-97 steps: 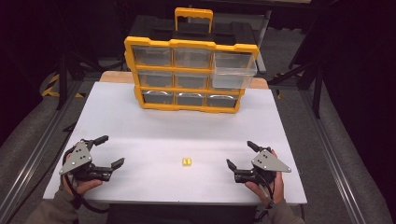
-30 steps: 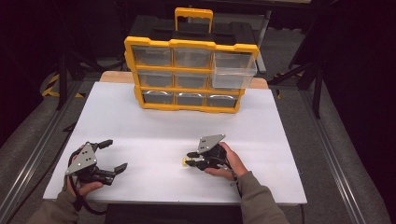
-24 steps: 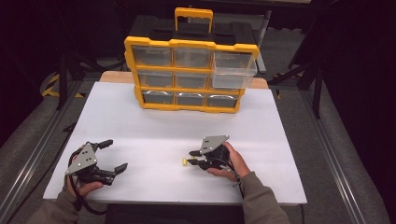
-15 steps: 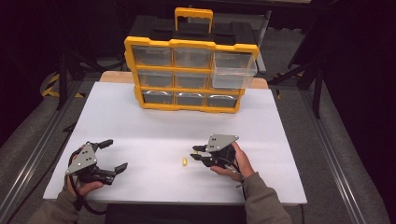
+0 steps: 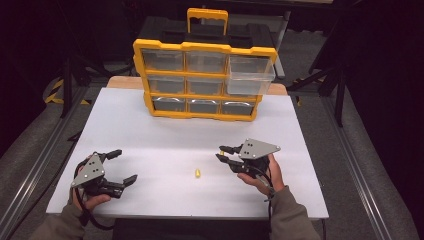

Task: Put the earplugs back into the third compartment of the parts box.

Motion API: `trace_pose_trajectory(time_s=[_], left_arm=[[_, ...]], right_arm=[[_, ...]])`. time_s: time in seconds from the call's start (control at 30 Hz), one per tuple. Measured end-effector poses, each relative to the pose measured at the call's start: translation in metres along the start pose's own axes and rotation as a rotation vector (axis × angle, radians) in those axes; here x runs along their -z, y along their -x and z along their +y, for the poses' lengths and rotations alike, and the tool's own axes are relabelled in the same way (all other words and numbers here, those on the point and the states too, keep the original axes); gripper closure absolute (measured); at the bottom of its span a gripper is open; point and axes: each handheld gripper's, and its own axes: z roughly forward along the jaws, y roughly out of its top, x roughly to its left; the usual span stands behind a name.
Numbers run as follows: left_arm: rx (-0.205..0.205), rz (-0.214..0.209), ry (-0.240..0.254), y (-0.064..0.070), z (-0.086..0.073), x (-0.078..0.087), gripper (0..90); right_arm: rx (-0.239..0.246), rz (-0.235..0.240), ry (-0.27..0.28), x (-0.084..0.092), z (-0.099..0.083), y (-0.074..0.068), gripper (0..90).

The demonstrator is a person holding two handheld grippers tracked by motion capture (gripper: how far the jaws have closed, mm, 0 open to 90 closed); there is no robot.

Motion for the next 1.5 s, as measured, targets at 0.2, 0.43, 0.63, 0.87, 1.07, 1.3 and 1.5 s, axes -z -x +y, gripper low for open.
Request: trace_pose_trajectory(time_s=[0.2, 0.43, 0.63, 0.87, 1.07, 1.3, 1.5], left_arm=[[0.008, 0.008, 0.004, -0.001, -0.001, 0.001, 5.8], [0.003, 0.013, 0.003, -0.001, -0.001, 0.002, 5.3], [0.009, 0.010, 0.004, -0.002, -0.001, 0.001, 5.1], [0.010, 0.005, 0.007, -0.002, -0.001, 0.002, 5.1], [0.015, -0.001, 0.020, -0.002, -0.001, 0.003, 5.1], [0.018, -0.011, 0.023, -0.003, -0.002, 0.004, 5.1], [0.023, -0.006, 0.033, -0.003, -0.002, 0.005, 5.1]], right_arm=[[-0.016, -0.048, 0.034, 0.015, 0.002, 0.003, 71.2], [-0.029, -0.100, 0.063, 0.029, 0.003, 0.008, 71.5], [-0.044, -0.152, 0.110, 0.045, 0.012, 0.014, 71.8], [0.020, -0.236, 0.121, 0.072, 0.042, 0.026, 71.8], [0.038, -0.352, 0.193, 0.095, 0.078, 0.044, 72.1], [0.009, -0.426, 0.196, 0.099, 0.120, 0.076, 71.4], [-0.057, -0.447, 0.161, 0.092, 0.140, 0.105, 71.5]])
